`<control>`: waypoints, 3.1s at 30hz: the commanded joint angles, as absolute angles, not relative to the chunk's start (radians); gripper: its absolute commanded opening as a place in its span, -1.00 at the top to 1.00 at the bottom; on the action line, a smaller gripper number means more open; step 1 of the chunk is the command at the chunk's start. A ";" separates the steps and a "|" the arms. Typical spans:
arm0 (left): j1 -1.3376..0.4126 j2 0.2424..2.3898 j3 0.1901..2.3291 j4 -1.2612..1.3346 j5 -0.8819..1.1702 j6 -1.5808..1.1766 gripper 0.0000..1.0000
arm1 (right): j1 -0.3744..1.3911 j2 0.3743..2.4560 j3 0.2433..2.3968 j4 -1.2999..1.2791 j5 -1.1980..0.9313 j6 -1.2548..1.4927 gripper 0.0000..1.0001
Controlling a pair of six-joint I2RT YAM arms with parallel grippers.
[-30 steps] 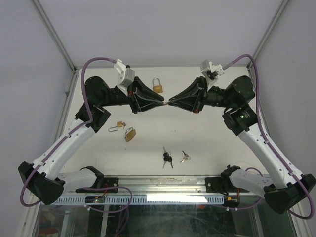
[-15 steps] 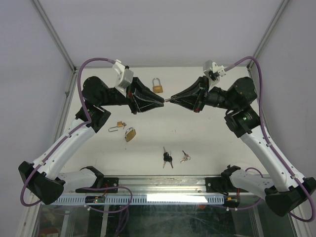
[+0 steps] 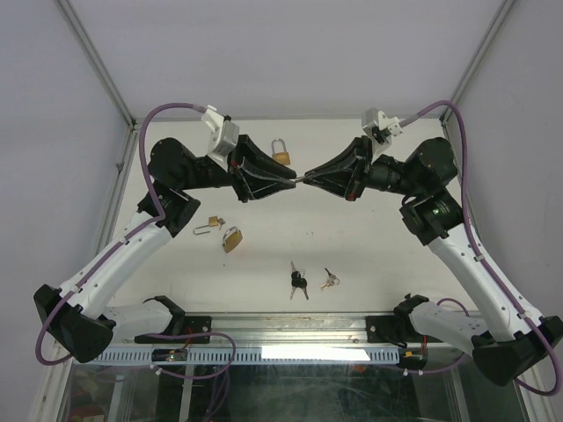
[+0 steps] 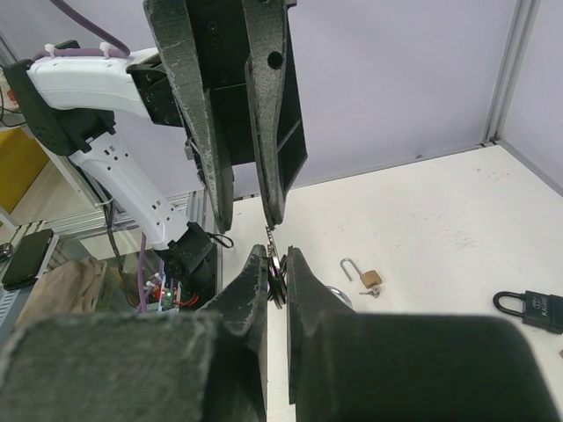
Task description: Unlock with the key
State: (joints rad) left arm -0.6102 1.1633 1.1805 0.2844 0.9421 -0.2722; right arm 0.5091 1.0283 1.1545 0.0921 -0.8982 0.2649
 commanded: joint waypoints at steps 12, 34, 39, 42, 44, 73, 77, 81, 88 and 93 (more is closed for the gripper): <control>-0.641 1.165 1.164 0.326 0.827 -0.201 0.63 | 0.509 1.018 1.161 0.157 -0.917 0.280 1.00; -0.662 1.157 1.150 0.267 0.780 -0.135 1.00 | 0.510 1.038 1.176 0.166 -0.979 0.305 1.00; -0.665 1.151 1.151 0.246 0.799 -0.110 1.00 | 0.511 1.034 1.176 0.165 -0.977 0.299 1.00; -0.665 1.139 1.157 0.200 0.795 -0.083 1.00 | 0.511 1.032 1.177 0.148 -0.983 0.288 1.00; -0.665 1.123 1.162 0.171 0.777 -0.061 1.00 | 0.510 1.029 1.175 0.122 -0.988 0.269 1.00; -0.665 1.081 1.196 -0.142 0.742 0.104 1.00 | 0.483 1.087 1.289 -0.260 -1.011 0.038 -0.68; -0.665 1.064 1.178 -0.151 0.732 0.094 1.00 | 0.480 1.116 1.296 -0.230 -1.062 0.084 -0.53; -0.664 1.060 1.169 -0.144 0.726 0.083 1.00 | 0.481 1.139 1.274 -0.199 -1.053 0.120 -0.36; -0.665 1.064 1.172 -0.135 0.723 0.080 1.00 | 0.494 1.172 1.267 -0.193 -1.088 0.158 -0.03; -0.665 1.066 1.172 -0.133 0.718 0.083 1.00 | 0.496 1.168 1.254 -0.190 -1.094 0.159 -0.10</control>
State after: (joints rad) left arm -0.6662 1.0840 1.1492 -0.1562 0.7330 0.0685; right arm 0.4892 1.1889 1.2499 -0.2264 -1.0634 0.1432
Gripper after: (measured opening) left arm 0.008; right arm 0.518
